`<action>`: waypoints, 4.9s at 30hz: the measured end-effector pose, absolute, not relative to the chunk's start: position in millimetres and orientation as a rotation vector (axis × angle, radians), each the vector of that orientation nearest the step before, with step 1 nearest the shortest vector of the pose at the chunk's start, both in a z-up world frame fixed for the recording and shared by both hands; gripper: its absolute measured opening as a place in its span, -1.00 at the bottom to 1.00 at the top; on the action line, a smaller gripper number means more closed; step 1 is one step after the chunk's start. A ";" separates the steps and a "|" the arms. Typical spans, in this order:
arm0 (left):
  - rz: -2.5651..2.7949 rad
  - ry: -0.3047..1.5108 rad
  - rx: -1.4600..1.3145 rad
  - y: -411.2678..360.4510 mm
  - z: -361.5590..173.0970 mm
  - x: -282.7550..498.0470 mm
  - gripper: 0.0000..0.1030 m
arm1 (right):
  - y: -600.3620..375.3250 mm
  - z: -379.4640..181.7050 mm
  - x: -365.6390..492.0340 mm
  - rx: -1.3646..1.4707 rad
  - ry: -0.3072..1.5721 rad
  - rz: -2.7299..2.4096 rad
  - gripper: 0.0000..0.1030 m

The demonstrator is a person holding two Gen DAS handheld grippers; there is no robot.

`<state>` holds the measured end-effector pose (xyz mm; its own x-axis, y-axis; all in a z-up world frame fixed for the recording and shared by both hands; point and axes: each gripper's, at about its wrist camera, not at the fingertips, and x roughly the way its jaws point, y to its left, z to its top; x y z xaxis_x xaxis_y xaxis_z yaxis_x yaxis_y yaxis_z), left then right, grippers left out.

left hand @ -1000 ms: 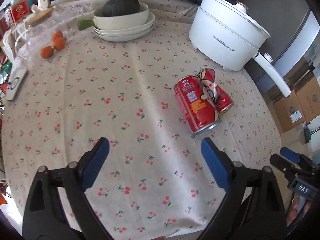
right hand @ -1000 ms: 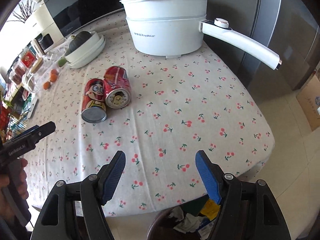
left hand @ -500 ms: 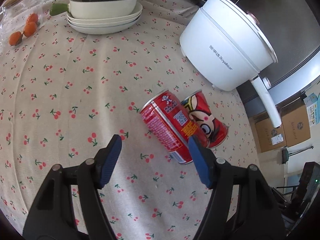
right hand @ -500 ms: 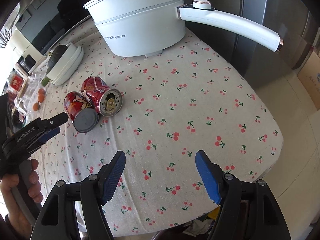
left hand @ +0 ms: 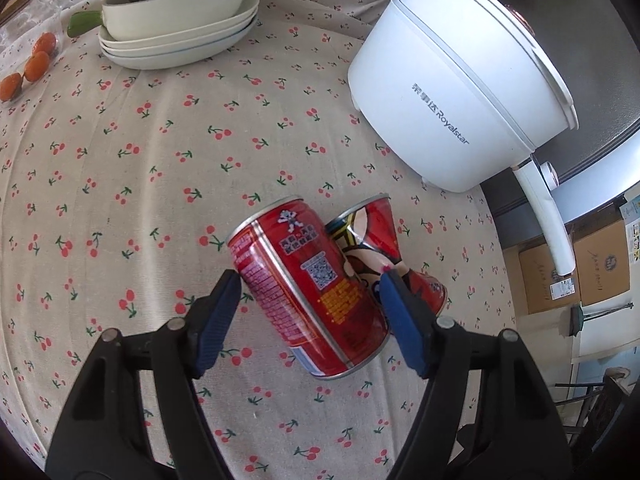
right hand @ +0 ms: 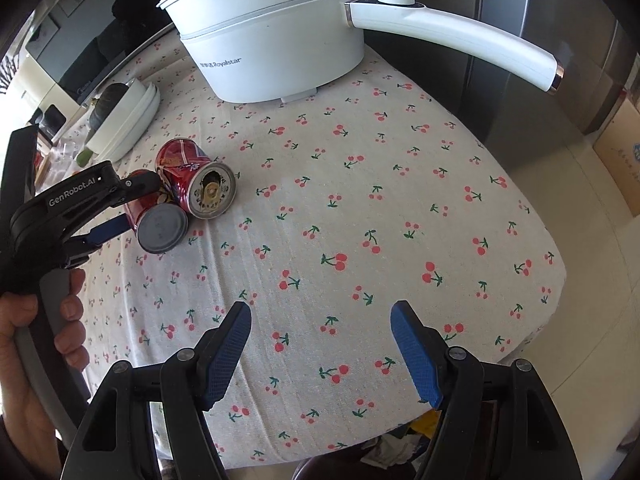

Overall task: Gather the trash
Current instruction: 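Grasp the upright red can with the left tool and lift it, then grasp the crushed red can with the right tool and lift it, then carry both cans to the bin and open the left tool to drop its can, then open the right tool to drop the crushed can into the bin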

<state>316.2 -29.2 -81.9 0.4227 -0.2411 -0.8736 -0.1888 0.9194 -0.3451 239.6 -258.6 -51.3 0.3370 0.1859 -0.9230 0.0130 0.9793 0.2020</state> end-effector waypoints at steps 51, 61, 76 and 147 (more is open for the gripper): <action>-0.010 1.197 -0.295 113.2 -67.0 202.8 0.11 | -105.7 -49.3 313.2 -0.238 1.218 0.232 0.07; -0.079 1.154 -0.317 87.9 -38.4 160.8 0.11 | -140.3 -35.7 241.2 -0.143 1.245 0.219 -0.02; -0.413 1.129 -0.135 -62.8 -18.6 108.3 0.11 | -287.5 0.7 101.0 0.019 1.126 0.179 -0.03; -0.096 0.887 -0.005 -36.8 8.0 18.9 0.88 | -298.2 21.3 -13.2 -0.051 0.933 -0.002 0.55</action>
<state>18.9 -36.8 8.0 0.6273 -0.0863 -0.7740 0.0820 0.9956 -0.0445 -13.2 -298.2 21.3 0.5954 -0.0237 -0.8031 -0.0204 0.9988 -0.0446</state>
